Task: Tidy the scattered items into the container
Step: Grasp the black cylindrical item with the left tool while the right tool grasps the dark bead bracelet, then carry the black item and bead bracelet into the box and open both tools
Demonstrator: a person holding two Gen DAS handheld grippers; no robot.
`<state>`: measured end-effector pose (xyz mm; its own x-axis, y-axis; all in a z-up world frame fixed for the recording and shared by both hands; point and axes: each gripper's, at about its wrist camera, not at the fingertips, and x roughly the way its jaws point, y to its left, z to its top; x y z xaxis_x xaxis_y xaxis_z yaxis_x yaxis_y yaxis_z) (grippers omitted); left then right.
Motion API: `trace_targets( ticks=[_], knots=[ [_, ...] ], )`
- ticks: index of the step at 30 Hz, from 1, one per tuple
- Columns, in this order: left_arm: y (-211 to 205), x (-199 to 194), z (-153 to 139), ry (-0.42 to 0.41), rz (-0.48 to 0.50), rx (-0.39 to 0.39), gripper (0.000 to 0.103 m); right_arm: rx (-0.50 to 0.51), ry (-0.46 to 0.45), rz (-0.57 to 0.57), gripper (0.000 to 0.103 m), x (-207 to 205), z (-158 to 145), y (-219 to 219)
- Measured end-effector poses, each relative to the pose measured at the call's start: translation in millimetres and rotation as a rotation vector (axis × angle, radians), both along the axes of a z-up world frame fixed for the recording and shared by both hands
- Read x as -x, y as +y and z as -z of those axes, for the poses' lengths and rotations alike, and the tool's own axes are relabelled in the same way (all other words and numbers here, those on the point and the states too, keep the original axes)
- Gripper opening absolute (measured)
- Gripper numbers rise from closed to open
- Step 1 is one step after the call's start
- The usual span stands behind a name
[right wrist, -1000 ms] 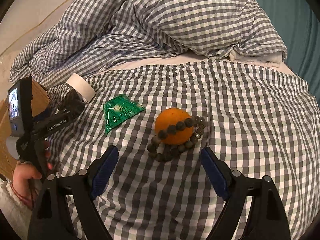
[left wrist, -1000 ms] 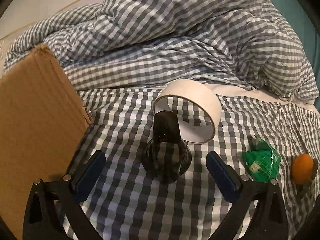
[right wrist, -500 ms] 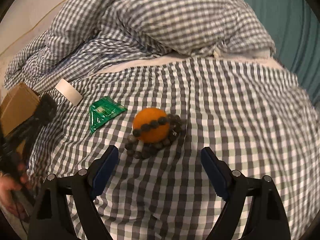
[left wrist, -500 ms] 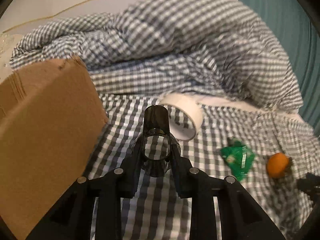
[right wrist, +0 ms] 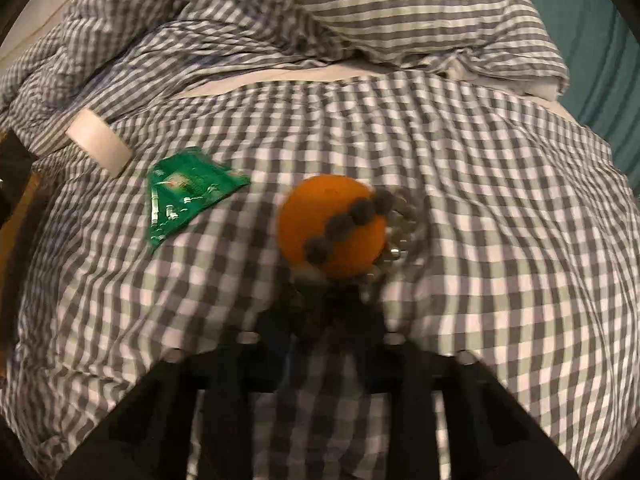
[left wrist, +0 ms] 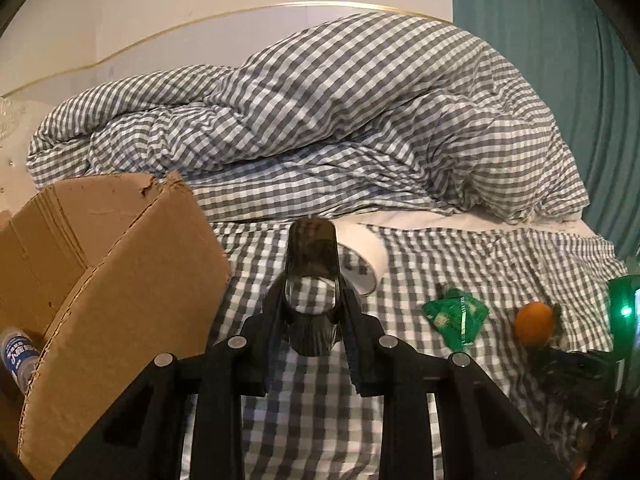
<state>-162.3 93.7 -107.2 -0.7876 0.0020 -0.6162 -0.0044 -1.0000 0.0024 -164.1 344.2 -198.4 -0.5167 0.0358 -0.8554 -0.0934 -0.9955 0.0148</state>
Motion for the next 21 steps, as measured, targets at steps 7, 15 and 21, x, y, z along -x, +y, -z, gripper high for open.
trace_targets(
  ticks=[7, 15, 21],
  knots=[
    [-3.4, -6.2, -4.9, -0.004, 0.001, -0.023, 0.028, 0.004, 0.057, -0.045, 0.011, -21.9, -24.1, 7.8],
    [-0.9, -23.3, -33.4, 0.035, 0.033, -0.048, 0.028, 0.027, 0.102, -0.064, 0.01, -44.2, -57.4, 1.9],
    [-11.0, -38.5, -61.4, 0.073, 0.055, -0.055, 0.028, 0.047, 0.151, -0.101, 0.01, -64.1, -88.5, -15.2]
  ],
)
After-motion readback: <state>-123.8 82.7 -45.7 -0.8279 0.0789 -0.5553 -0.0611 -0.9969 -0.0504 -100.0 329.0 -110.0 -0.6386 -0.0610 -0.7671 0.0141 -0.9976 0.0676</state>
